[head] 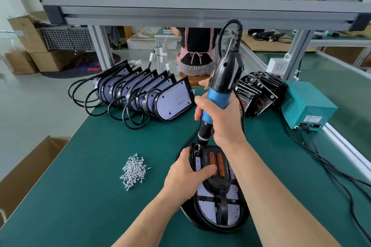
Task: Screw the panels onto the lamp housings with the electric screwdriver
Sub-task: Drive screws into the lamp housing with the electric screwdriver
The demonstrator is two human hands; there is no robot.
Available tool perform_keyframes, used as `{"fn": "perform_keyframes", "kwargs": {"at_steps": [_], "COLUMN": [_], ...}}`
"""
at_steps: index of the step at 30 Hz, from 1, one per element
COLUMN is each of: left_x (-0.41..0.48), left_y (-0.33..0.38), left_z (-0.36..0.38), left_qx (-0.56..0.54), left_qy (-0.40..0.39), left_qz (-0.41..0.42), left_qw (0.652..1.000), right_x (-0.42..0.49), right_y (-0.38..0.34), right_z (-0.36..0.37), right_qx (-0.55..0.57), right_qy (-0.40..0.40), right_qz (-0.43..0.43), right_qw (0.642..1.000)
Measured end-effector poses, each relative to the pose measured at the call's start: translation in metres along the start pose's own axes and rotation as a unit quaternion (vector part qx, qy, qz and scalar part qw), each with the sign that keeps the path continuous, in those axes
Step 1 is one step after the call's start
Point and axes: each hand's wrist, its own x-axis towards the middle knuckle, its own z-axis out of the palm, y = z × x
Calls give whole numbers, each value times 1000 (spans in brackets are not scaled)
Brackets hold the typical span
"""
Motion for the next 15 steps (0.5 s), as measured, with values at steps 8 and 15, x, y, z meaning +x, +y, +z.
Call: {"fn": "perform_keyframes", "kwargs": {"at_steps": [8,15], "left_x": [0,4], "left_y": [0,-18], "left_z": [-8,-72], "left_qx": [94,273], "left_qy": [19,212], "left_qz": [17,74], "left_qw": [995,935], "right_x": [5,-18], "right_y": [-44,-46], "right_z": [-13,-24], "right_qx": [87,91], "right_qy": [-6,97], "right_qz": [-33,-50], "right_qw": [996,990]}}
